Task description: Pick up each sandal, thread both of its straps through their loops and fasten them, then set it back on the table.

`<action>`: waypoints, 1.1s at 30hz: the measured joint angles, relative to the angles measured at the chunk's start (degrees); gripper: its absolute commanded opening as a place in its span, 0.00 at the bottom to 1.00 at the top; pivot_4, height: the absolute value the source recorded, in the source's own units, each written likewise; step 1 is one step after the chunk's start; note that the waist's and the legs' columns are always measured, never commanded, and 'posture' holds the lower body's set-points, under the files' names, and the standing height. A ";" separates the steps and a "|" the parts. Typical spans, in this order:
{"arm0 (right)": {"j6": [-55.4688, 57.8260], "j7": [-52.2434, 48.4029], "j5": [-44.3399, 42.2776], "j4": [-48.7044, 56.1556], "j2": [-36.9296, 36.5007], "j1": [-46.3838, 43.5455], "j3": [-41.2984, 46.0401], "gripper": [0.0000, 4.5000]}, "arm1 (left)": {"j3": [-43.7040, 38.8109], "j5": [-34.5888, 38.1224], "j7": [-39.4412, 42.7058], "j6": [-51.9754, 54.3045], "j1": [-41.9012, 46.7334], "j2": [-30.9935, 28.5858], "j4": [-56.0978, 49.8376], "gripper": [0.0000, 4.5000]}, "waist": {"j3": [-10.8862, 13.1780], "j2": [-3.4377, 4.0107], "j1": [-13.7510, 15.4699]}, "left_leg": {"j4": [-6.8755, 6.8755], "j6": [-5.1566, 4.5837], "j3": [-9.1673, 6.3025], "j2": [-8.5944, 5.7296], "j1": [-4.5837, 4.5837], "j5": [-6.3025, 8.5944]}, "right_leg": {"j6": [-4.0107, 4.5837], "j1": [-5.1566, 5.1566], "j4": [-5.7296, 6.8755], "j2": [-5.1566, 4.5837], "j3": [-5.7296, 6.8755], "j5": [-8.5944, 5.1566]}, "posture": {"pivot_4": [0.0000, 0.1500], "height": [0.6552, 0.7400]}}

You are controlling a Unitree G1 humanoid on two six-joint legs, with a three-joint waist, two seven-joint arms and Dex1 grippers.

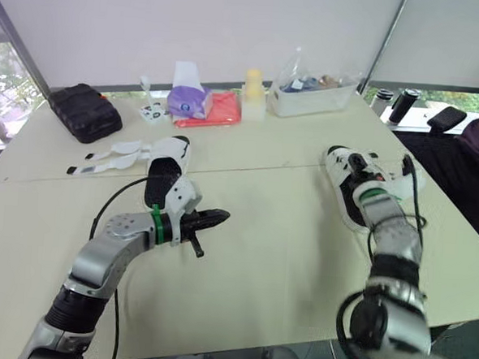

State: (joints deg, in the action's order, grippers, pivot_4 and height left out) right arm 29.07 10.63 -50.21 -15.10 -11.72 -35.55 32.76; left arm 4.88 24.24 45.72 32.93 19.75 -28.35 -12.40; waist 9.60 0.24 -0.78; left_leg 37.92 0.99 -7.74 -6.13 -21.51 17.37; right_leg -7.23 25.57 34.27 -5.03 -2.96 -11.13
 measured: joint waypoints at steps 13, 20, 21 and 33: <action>19.65 -17.16 -3.75 54.06 -22.80 35.26 -22.32 0.99 | -7.51 -0.97 -10.94 0.28 -1.01 1.66 0.33 0.00 | 0.00 -0.03 -0.03 | 0.11 -0.30 0.06 0.05 0.24 0.17 | -0.04 -0.25 0.08 0.05 0.05 -0.01 | 1.00 1.00; 15.46 -26.10 2.09 51.28 -20.50 26.12 -31.24 1.00 | -10.80 -4.12 -15.41 -0.72 -2.38 -2.61 -1.73 0.52 | 0.01 -0.25 0.11 | 0.15 -0.19 0.03 0.07 0.25 0.11 | -0.03 -0.24 0.12 0.06 0.09 0.00 | 1.00 1.00; 14.24 -26.90 3.99 49.89 -19.93 24.69 -32.71 1.00 | -7.93 -9.62 -15.89 -4.25 -2.42 -7.18 -1.50 0.62 | 0.02 -0.32 0.12 | 0.11 -0.10 0.02 0.08 0.24 0.06 | -0.03 -0.22 0.10 0.09 0.11 0.00 | 1.00 1.00; 2.36 -33.55 20.41 37.30 -14.73 20.91 -39.24 1.00 | 5.29 -41.97 -28.77 -27.16 10.30 -11.08 23.58 0.95 | -0.02 -0.34 1.54 | 0.11 0.04 0.01 0.00 0.14 -0.02 | -0.03 -0.17 0.01 0.01 0.13 0.01 | 1.00 1.00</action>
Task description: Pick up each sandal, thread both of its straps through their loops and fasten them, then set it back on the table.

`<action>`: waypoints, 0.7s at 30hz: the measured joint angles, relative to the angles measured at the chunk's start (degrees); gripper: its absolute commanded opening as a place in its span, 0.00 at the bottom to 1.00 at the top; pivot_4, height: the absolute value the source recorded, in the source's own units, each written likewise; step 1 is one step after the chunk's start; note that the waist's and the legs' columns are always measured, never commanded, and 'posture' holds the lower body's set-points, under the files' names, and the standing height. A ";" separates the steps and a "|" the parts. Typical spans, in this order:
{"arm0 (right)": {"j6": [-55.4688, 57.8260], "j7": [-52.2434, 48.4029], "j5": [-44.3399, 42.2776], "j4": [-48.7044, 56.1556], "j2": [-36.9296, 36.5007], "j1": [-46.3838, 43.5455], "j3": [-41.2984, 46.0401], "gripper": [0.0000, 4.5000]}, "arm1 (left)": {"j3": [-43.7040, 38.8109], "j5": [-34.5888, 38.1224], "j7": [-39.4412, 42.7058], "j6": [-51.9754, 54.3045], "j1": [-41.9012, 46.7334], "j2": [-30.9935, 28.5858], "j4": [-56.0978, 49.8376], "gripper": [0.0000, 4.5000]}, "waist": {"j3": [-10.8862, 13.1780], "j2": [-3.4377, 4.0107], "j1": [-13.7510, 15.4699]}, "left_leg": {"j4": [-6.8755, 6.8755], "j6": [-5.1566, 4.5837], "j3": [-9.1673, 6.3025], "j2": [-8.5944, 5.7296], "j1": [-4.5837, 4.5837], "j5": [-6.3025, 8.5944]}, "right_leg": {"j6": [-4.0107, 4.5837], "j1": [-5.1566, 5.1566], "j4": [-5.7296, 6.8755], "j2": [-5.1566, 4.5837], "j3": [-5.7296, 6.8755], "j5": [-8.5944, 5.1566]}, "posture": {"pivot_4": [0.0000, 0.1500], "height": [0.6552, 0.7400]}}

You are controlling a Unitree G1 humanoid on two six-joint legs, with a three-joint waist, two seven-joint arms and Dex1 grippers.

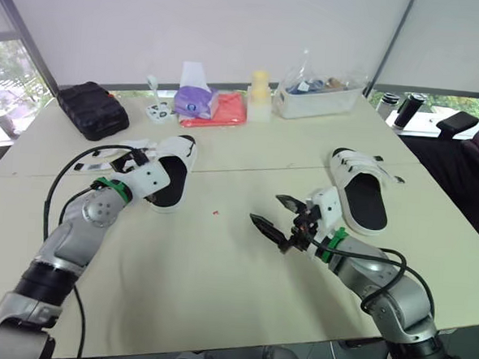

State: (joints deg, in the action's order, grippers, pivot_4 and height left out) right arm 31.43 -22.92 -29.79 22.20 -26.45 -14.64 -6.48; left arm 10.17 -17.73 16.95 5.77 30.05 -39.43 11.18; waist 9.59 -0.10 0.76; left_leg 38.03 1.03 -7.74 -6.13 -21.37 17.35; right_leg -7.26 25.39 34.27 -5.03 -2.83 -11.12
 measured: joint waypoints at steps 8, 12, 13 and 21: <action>-1.97 0.17 4.03 -2.76 3.81 -0.88 0.40 1.00 | 5.94 -8.50 -9.51 -10.48 14.55 7.05 28.02 0.95 | -0.02 -0.04 -0.09 | 0.01 0.03 0.01 -0.02 -0.03 -0.02 | 0.00 0.02 0.01 0.01 0.01 0.00 | 1.00 1.00; -2.05 0.28 5.28 -3.16 5.25 -1.14 0.65 1.00 | 7.91 -11.11 -14.47 -14.29 23.08 10.82 44.05 0.95 | -0.03 -0.07 -0.13 | 0.02 0.02 0.02 -0.03 -0.03 -0.02 | -0.01 0.02 0.02 0.01 0.02 0.00 | 1.00 1.00; -2.05 0.38 5.78 -3.38 5.50 -1.21 0.67 1.00 | 8.59 -11.80 -15.93 -14.75 25.40 11.91 48.11 0.95 | -0.03 -0.07 -0.13 | 0.04 0.02 0.02 -0.04 -0.04 -0.02 | -0.01 0.02 0.03 0.01 0.02 0.01 | 1.00 1.00; -2.07 1.12 7.66 -3.33 7.06 -0.61 0.97 1.00 | 11.51 -14.82 -19.61 -16.40 33.37 15.41 63.82 0.42 | -0.04 -0.08 -0.78 | 0.05 0.01 0.04 -0.05 -0.04 -0.02 | -0.01 0.04 0.07 0.02 0.01 0.00 | 1.00 1.00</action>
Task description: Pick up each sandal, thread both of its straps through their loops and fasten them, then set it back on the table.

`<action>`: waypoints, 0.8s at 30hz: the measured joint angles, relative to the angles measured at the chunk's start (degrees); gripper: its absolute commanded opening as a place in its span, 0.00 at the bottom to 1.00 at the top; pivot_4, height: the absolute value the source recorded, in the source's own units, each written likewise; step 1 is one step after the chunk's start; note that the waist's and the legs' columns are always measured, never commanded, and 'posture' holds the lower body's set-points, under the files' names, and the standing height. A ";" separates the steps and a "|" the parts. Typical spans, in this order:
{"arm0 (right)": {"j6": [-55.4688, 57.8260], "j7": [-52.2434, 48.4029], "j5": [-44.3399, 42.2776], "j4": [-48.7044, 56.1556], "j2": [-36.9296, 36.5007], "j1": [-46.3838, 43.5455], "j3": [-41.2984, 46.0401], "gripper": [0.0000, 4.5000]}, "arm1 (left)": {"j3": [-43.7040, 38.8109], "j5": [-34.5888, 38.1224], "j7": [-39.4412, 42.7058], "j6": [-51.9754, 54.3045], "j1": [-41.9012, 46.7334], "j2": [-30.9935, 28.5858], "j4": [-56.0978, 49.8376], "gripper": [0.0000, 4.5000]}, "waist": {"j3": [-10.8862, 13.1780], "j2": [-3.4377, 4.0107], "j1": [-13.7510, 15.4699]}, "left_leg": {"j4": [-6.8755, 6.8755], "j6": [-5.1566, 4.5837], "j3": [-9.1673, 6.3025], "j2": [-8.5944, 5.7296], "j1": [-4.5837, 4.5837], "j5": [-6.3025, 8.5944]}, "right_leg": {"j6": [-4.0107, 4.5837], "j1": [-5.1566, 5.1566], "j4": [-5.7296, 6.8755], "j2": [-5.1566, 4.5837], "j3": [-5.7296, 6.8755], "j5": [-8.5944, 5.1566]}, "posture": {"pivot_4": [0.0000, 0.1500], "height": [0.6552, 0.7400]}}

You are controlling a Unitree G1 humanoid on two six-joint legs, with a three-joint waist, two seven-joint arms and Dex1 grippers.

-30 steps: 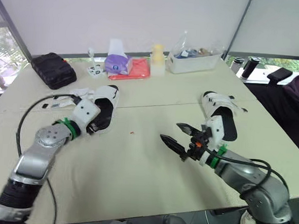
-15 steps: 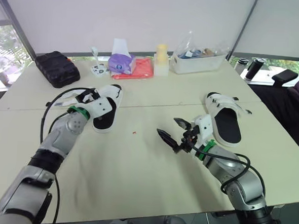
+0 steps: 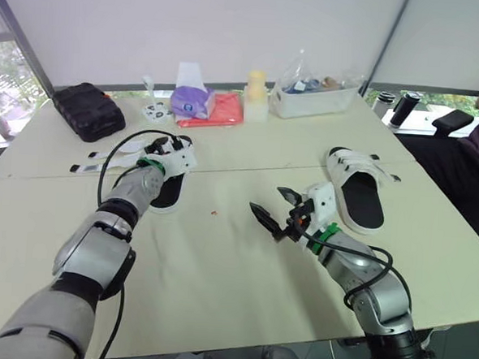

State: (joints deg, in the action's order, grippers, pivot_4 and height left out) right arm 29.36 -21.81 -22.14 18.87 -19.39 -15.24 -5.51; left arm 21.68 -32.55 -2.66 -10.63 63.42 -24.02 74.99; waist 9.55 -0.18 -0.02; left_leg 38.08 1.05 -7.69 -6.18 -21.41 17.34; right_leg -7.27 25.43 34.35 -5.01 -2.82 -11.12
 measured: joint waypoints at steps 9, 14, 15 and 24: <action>0.20 1.13 0.56 1.79 0.27 1.64 3.55 1.00 | 0.40 -0.98 -0.66 -0.09 1.04 -0.51 1.05 0.00 | -0.01 -0.01 -0.61 | 0.03 0.00 -0.02 0.00 0.03 0.00 | 0.00 -0.03 0.06 -0.01 0.00 0.00 | 1.00 1.00; 3.71 -2.08 -5.10 5.40 -4.84 2.14 10.92 1.00 | 3.67 -3.57 -0.47 -11.45 0.61 -3.11 -0.26 0.00 | 0.01 -0.04 -0.29 | 0.05 -0.01 -0.03 -0.03 -0.06 0.00 | 0.00 0.00 0.01 -0.05 0.00 0.00 | 1.00 1.00; 4.35 -2.92 -6.27 6.02 -6.49 2.28 12.82 1.00 | 4.56 -4.20 -0.38 -15.07 0.27 -3.83 -1.50 0.00 | 0.01 -0.05 -0.18 | 0.04 -0.02 -0.03 -0.03 -0.07 0.01 | 0.00 0.00 -0.01 -0.05 0.00 0.00 | 1.00 1.00; 7.88 -7.50 -10.94 6.53 -13.76 5.07 21.13 1.00 | 8.55 -2.37 9.69 -50.77 -9.22 -6.67 -20.01 0.00 | 0.02 -0.06 0.37 | 0.02 -0.06 0.09 0.03 -0.02 0.04 | 0.00 0.01 -0.01 -0.05 -0.09 0.00 | 1.00 1.00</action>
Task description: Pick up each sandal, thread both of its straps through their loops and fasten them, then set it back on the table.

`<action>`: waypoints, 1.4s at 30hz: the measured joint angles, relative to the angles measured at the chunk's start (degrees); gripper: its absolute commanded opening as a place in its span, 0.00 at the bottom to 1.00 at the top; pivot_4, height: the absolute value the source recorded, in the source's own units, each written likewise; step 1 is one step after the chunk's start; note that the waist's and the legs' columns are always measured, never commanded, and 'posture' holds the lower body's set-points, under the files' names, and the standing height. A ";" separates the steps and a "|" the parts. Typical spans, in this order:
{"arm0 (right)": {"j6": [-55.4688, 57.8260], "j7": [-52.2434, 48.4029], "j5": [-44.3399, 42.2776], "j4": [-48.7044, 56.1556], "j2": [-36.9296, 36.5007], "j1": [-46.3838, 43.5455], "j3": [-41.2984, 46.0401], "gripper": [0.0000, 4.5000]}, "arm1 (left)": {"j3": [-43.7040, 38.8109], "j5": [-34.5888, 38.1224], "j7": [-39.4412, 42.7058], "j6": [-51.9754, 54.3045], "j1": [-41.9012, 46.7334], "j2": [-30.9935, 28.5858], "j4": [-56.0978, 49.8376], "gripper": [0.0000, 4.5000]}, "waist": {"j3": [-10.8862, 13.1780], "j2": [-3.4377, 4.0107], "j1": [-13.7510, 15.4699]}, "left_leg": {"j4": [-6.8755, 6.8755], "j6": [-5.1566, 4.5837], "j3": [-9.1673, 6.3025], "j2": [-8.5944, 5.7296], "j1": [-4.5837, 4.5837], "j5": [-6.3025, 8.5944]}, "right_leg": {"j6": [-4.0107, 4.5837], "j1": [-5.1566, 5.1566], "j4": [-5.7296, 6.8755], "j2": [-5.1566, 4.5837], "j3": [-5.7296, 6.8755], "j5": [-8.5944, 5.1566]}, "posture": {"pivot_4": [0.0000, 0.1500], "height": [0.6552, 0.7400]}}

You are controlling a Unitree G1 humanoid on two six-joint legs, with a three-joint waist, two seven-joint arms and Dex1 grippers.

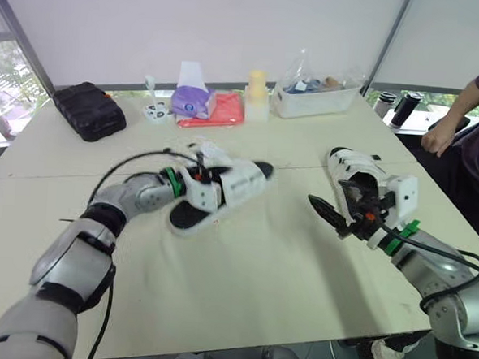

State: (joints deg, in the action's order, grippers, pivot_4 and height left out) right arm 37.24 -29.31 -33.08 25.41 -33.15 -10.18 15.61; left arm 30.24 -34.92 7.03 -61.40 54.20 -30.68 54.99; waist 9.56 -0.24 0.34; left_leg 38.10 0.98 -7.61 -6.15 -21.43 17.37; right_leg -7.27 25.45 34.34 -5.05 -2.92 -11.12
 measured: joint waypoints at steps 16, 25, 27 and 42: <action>1.25 0.29 -1.49 1.65 -0.05 5.68 1.09 1.00 | 0.51 -2.30 7.31 -13.91 -11.68 -4.56 -22.39 0.00 | -0.05 0.04 0.39 | 0.08 -0.29 0.00 -0.01 0.09 0.14 | -0.05 -0.12 0.06 0.00 0.02 0.03 | 1.00 1.00; 1.18 -1.37 -0.97 1.34 -1.10 5.63 -0.16 1.00 | -0.31 -6.06 4.20 -11.89 -11.12 -2.70 -20.59 0.00 | -0.07 0.04 0.46 | 0.13 -0.31 -0.01 -0.02 0.32 0.15 | -0.08 -0.41 0.05 0.01 0.04 0.05 | 1.00 1.00; 1.16 -1.45 -0.83 1.21 -1.10 5.63 -0.44 1.00 | -0.30 -7.15 3.13 -11.87 -10.90 -2.65 -20.13 0.00 | -0.07 0.04 0.43 | 0.11 -0.32 -0.02 0.00 0.52 0.16 | -0.08 -0.58 0.04 0.02 0.04 0.05 | 1.00 1.00; 1.00 -1.54 0.54 0.04 -0.50 5.04 -2.37 1.00 | 1.95 -21.35 -11.74 -11.81 -3.69 -2.12 -12.41 0.00 | -0.07 0.02 0.39 | 0.04 -0.40 -0.01 0.00 0.96 0.21 | -0.11 -0.99 -0.05 0.02 0.04 0.02 | 1.00 1.00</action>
State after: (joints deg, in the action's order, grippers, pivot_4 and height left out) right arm 38.24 -30.85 -32.54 25.45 -33.65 -5.14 13.25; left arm 32.19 -56.27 -4.71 -73.21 50.51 -32.81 42.57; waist 9.50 -0.22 0.74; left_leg 38.14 0.58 -7.62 -6.15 -20.47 17.58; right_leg -7.38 24.46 34.29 -5.04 -2.88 -11.09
